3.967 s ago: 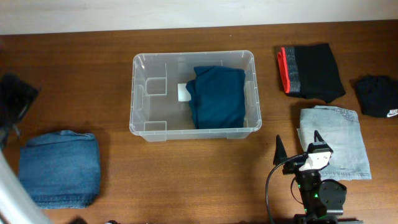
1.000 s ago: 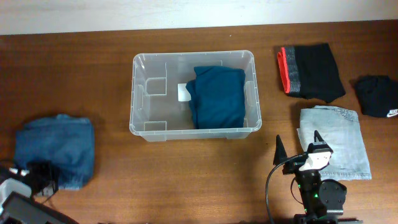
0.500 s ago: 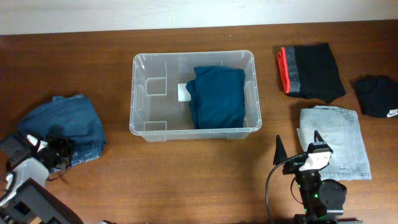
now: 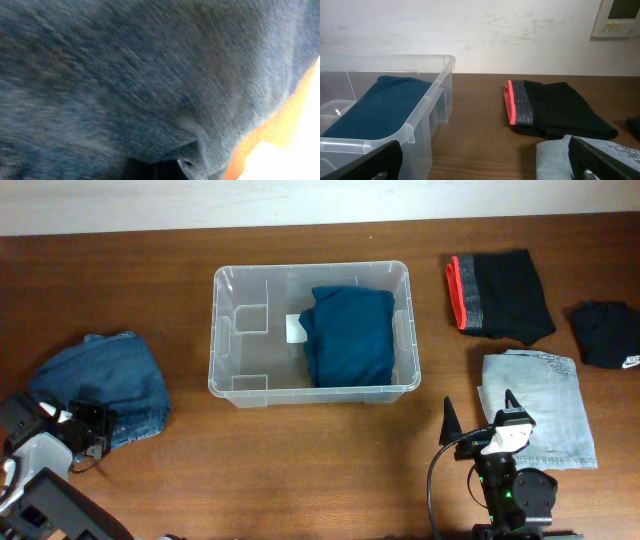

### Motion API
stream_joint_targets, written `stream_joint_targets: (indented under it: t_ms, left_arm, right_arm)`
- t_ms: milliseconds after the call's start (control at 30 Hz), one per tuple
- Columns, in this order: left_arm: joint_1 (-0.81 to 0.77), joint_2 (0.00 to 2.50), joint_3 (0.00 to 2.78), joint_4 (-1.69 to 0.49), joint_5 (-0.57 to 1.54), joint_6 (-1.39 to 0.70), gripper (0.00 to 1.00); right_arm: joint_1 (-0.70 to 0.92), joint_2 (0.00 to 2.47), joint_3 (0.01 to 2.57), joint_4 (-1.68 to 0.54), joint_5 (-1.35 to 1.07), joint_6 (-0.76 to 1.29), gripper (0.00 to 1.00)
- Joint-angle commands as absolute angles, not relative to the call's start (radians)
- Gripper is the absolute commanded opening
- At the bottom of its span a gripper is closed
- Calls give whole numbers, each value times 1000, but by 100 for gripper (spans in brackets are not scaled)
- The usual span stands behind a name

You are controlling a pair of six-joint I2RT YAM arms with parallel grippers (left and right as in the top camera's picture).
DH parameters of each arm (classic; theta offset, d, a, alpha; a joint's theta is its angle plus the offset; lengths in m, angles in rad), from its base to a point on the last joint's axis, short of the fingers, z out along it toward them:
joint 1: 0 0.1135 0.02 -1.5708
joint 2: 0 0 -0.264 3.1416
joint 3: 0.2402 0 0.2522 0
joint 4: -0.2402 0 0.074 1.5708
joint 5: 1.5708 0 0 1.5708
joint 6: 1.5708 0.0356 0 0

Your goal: Pack container

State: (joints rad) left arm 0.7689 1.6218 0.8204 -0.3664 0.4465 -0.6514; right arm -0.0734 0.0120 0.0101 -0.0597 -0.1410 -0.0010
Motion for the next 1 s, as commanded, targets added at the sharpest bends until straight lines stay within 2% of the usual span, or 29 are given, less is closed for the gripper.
stream_joint_targets:
  t_ms: [0,133,600,833,967]
  left_arm:
    - [775,1634,844,-368,348,-661,1]
    - [775,1637,844,-334,279,-692,1]
    - [745,1688,844,-80,323,-688,1]
    - [686,1689,849,61,467,-635,1]
    - [683,1688,862,60,558,-635,9]
  right_arm:
    - [-80,3,6,-65,-147,-3,99]
    - [-80,3,6,-65,-147,-3,99]
    - [-80,3,6,-65,-147,-3,99]
    - [-80,3,6,-65,-147,-3,98]
    - [-80,3,6,-65,-147,-3,99]
